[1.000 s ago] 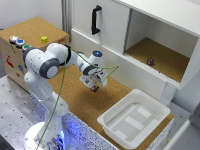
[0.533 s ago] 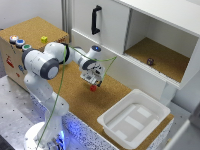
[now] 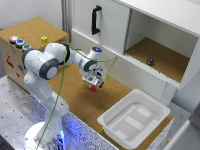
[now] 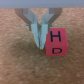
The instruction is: Go push the pink block to the right
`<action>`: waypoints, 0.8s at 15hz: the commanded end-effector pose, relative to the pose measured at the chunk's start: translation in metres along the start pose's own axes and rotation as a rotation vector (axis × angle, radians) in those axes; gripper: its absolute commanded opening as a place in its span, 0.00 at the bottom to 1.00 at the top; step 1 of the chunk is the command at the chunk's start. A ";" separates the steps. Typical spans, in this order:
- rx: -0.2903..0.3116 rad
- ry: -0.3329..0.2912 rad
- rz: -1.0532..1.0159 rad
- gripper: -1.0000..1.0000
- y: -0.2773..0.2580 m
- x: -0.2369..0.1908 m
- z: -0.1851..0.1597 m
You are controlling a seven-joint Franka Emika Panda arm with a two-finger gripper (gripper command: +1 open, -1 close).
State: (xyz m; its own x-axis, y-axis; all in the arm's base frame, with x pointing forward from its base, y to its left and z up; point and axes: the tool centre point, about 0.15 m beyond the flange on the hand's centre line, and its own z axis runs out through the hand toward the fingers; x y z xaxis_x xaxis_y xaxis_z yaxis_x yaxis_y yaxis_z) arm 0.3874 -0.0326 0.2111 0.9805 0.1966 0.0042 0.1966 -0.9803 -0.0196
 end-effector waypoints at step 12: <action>-0.038 0.010 0.207 0.00 0.087 0.007 -0.033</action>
State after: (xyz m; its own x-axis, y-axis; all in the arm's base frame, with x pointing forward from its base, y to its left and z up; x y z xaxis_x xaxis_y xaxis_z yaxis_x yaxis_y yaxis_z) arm 0.4133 -0.1265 0.2165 0.9983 0.0183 0.0547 0.0175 -0.9997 0.0154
